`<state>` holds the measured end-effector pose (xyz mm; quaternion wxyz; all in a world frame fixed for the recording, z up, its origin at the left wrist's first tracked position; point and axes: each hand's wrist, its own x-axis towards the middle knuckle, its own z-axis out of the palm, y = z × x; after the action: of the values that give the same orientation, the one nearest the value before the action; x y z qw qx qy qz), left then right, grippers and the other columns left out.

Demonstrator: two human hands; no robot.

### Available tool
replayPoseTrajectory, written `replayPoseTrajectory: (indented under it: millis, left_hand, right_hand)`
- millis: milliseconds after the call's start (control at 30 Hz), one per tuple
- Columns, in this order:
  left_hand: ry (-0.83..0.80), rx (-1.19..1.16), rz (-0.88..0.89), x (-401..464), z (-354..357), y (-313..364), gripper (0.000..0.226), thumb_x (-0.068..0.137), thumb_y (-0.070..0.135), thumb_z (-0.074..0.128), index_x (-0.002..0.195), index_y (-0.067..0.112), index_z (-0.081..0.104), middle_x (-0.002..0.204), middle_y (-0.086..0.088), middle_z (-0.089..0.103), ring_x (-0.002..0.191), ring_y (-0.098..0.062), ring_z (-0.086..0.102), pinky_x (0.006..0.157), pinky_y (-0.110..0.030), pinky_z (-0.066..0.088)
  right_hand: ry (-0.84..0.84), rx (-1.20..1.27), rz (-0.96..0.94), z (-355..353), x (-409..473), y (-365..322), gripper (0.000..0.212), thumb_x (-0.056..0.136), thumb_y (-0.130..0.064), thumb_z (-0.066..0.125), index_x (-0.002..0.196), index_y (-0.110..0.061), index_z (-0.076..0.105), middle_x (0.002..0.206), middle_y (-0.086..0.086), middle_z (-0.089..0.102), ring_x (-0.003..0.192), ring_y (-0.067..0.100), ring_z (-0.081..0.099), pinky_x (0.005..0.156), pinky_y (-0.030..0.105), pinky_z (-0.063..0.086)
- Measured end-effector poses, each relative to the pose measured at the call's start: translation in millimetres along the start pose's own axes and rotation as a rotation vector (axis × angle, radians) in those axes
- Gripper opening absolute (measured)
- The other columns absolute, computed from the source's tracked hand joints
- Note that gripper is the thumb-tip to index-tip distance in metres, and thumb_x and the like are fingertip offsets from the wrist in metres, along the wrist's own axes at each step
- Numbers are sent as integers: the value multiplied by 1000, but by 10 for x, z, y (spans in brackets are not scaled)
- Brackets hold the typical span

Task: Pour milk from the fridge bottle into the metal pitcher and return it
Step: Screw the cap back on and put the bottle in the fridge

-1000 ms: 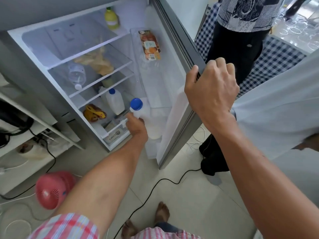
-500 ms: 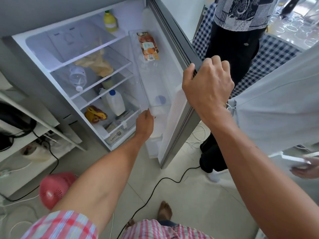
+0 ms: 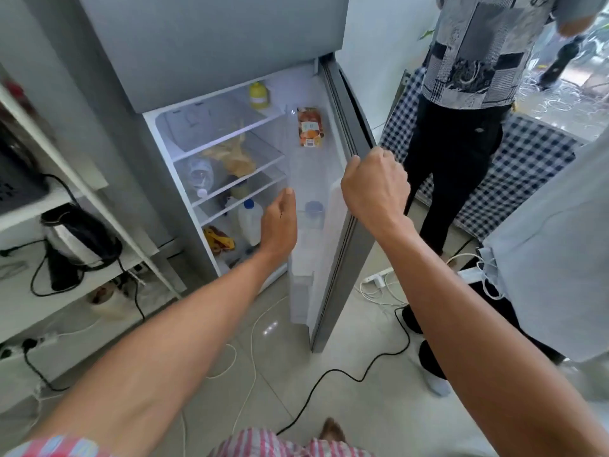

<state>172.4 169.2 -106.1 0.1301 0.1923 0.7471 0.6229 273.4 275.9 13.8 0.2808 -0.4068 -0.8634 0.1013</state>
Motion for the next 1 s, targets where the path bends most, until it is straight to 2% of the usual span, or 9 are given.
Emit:
replayPoseTrajectory:
  millis: [200, 333, 400, 467, 567, 667, 733, 833, 1000]
  left_hand:
    - [-43, -42, -68, 114, -472, 101, 62, 108, 57, 28, 150, 18, 52, 150, -5, 57, 139, -24, 51, 119, -49, 35]
    - [56, -64, -129, 328, -783, 134, 63, 108, 58, 25, 145, 17, 56, 146, -6, 58, 134, -26, 51, 116, -43, 37]
    - [100, -37, -169, 448, -915, 126, 63, 108, 58, 23, 145, 18, 54, 143, -5, 56, 127, -23, 51, 107, -35, 38]
    - [127, -41, -200, 563, -1038, 120, 62, 107, 61, 24, 144, 21, 53, 143, -4, 55, 123, -21, 51, 105, -33, 38]
    - [133, -96, -270, 681, -1215, 137, 68, 103, 68, 28, 151, 23, 48, 153, -7, 49, 135, -29, 51, 112, -47, 45]
    - [232, -75, -304, 763, -1330, 168, 67, 104, 67, 28, 149, 23, 51, 146, -4, 53, 116, -21, 56, 75, -27, 53]
    - [431, -37, -233, 777, -1359, 208, 60, 107, 59, 31, 131, 14, 63, 128, -7, 65, 104, -23, 60, 68, -28, 49]
    - [804, 64, 86, 675, -1350, 302, 43, 110, 43, 36, 105, 9, 62, 91, 5, 63, 95, -24, 62, 83, -35, 45]
    - [947, 563, 518, 536, -1232, 412, 42, 105, 32, 49, 136, 4, 55, 146, -14, 50, 137, -29, 46, 118, -37, 31]
  right_hand:
    - [-263, 339, -25, -17, -12, -358, 40, 100, -30, 37, 74, -5, 54, 71, 9, 59, 65, 27, 53, 55, 35, 36]
    - [-345, 355, -193, 187, 189, -386, 34, 106, -27, 37, 99, -5, 61, 94, 10, 66, 90, 31, 60, 71, 38, 42]
    - [-399, 299, -318, 356, 337, -367, 34, 108, -22, 38, 124, -4, 61, 124, 16, 66, 116, 34, 58, 91, 38, 44]
    - [-425, 263, -447, 546, 503, -358, 41, 108, -20, 40, 143, -2, 52, 147, 17, 53, 138, 33, 45, 109, 33, 33]
    - [-432, 223, -559, 835, 753, -394, 51, 110, -29, 39, 156, -6, 39, 166, 14, 31, 155, 28, 20, 124, 35, 13]
    - [-438, 193, -631, 1047, 936, -437, 52, 111, -40, 34, 157, -16, 38, 169, 6, 26, 158, 22, 10, 124, 51, 23]
    - [-413, 221, -691, 1130, 1002, -468, 50, 110, -41, 35, 154, -18, 42, 166, 5, 33, 158, 23, 12, 119, 55, 33]
    - [-372, 283, -749, 1225, 1060, -547, 45, 110, -33, 40, 151, -15, 47, 161, 8, 40, 156, 27, 21, 115, 52, 38]
    - [-421, 336, -800, 1400, 1095, -628, 54, 107, -17, 43, 158, -6, 31, 167, 10, 28, 157, 26, 12, 117, 54, 34]
